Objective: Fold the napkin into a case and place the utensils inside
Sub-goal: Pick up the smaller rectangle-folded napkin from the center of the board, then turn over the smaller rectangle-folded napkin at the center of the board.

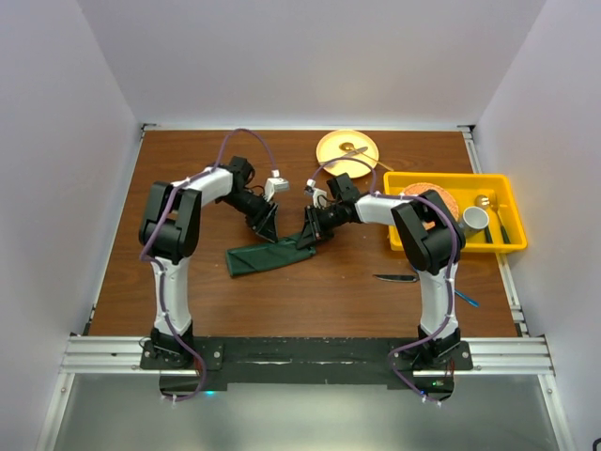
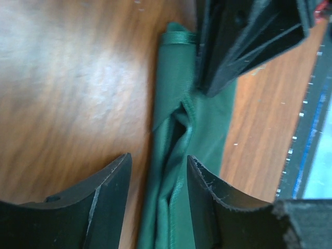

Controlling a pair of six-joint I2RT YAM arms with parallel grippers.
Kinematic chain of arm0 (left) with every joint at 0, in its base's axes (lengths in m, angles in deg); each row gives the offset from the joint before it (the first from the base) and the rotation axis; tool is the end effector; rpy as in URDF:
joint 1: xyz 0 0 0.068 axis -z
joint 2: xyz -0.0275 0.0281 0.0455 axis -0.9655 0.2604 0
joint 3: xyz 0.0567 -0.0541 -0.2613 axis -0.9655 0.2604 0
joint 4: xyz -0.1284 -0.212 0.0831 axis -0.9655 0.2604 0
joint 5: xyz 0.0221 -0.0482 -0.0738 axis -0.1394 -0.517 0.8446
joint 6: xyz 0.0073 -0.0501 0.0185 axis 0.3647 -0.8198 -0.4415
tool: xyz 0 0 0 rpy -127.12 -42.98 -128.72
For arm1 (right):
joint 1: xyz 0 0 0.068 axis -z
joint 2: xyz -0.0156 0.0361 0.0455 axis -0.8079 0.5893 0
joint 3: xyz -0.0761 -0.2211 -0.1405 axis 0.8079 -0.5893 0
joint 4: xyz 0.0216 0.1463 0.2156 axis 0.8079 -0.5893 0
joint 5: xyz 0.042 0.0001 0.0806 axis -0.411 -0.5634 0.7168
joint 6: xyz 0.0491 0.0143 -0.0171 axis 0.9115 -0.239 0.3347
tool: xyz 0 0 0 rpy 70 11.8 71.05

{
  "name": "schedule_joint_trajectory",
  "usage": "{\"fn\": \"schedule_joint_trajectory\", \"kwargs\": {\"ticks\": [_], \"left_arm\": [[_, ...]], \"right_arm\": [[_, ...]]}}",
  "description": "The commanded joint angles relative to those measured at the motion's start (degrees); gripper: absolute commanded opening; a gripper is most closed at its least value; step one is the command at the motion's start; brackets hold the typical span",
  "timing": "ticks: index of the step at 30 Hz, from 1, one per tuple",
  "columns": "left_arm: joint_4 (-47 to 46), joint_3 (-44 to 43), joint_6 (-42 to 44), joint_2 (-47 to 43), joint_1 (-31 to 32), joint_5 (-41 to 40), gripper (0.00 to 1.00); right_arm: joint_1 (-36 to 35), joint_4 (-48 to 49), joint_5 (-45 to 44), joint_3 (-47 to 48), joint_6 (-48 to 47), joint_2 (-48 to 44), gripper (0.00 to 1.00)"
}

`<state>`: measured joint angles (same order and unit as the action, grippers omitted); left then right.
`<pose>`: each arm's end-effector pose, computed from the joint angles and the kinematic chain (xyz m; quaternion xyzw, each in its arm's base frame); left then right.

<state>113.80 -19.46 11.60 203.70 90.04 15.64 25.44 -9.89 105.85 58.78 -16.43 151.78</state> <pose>0.3770 -0.1303 0.1407 0.3797 0.8220 -0.4131 0.0974 0.3491 0.2175 0.1160 -0.1634 0.8819 0.4356 0.0760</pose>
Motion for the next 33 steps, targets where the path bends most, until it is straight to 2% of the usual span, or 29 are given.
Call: {"fn": "schedule_joint_trajectory", "kwargs": {"ticks": [1, 3, 6, 9, 12, 13, 16, 19, 24, 26, 28, 30, 33], "left_arm": [[3.26, -0.37, 2.82, 3.03, 1.65, 2.03, 0.49], [3.17, -0.28, 2.29, 3.29, 2.0, 2.21, 0.48], [2.82, -0.02, 1.59, 3.99, 2.09, 2.91, 0.4], [1.94, 0.07, 0.89, 4.17, 2.09, 2.3, 0.27], [1.06, -0.19, 0.01, 3.65, 2.0, 2.03, 0.03], [1.06, -0.63, 0.01, 3.3, 2.0, 2.21, 0.0], [0.53, -1.51, 0.01, 1.72, 2.0, 1.25, 0.0], [-2.54, -0.99, 0.01, -2.48, 2.09, -2.61, 0.0], [-7.47, 0.51, 1.14, -9.18, 2.0, -9.2, 0.0], [-8.08, 0.42, 2.55, -10.15, 2.27, -10.35, 0.0], [-8.78, 0.33, 3.69, -11.29, 2.62, -12.37, 0.0], [-10.88, 1.64, 4.57, -13.39, 3.05, -15.17, 0.0], [-19.13, 6.2, 6.07, -17.95, 4.81, -21.92, 0.0]], "right_arm": [[0.67, -2.97, -12.19, -3.04, -4.3, 2.29, 0.19], [0.67, -2.97, -12.19, -3.3, -4.12, 2.21, 0.19], [0.67, -2.44, -12.1, -3.48, -3.77, 2.12, 0.19], [0.59, -2.35, -11.93, -3.74, -3.51, 2.03, 0.19], [0.59, -2.27, -11.66, -3.65, -3.42, 1.85, 0.19], [0.67, -2.26, -11.05, -3.65, -3.33, 1.5, 0.2], [0.76, -1.3, -7.46, -3.3, -2.45, -0.51, 0.25], [1.2, -2.17, -1.67, -1.64, -2.62, -3.32, 0.39], [5.33, -9.02, 8.71, 4.06, -3.85, -9.92, 0.6], [7.17, -14.18, 11.36, 7.75, -6.92, -11.23, 0.63], [8.66, -18.15, 10.49, 10.57, -12.08, -11.51, 0.68], [9.81, -21.33, 9.26, 13.12, -13.96, -11.42, 0.68], [12.01, -23.62, 7.68, 14.63, -16.33, -9.85, 0.69]]}}
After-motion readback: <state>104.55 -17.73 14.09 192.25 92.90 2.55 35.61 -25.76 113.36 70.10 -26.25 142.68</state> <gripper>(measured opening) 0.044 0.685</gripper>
